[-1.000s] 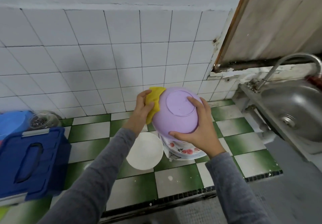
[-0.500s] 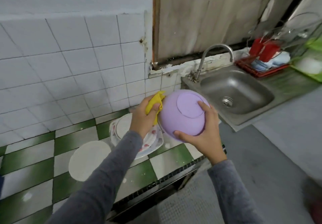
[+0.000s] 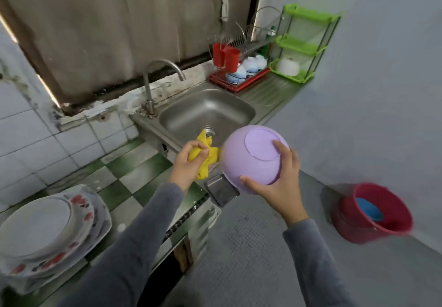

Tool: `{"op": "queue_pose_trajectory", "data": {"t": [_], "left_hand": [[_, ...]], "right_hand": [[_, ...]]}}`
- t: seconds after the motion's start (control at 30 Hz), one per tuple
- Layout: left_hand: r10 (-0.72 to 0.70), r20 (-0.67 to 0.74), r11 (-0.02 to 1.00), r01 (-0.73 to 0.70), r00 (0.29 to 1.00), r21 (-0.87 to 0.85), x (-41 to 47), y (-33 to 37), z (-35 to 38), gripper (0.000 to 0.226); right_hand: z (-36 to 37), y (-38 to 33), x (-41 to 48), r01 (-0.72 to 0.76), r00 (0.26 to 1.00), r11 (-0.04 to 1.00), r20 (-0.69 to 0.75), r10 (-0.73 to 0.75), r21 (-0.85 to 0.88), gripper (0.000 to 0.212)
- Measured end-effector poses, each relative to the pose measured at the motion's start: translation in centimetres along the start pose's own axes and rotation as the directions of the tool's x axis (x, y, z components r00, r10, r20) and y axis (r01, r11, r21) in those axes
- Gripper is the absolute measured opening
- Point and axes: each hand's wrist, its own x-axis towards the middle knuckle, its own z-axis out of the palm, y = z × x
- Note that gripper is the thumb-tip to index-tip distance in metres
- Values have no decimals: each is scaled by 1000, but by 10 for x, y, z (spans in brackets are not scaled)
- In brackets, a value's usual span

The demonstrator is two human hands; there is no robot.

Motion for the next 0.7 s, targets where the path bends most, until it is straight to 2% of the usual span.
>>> {"op": "queue_pose_trajectory", "data": {"t": [0.2,0.3,0.53,0.7], "left_hand": [[-100,90,984,112,991,-138,64,-15,89,15],[-144,125,966,166,982,-197,107,-25,129,24],[-59,249,969,115,967,-217,216,-24,210,40],[-45,254,969,104,966,-223,291,-22,265,31]], "right_hand": [[-46,51,39,-60,991,997,-125,55,-39,106],[-62,78,70,-94,979,995,-187,85,-36,107],[-96,130,181,-132,963,990,-242,116,-49,106],[-111,164,260,-147,950,986,-287,120,-76,107]]}}
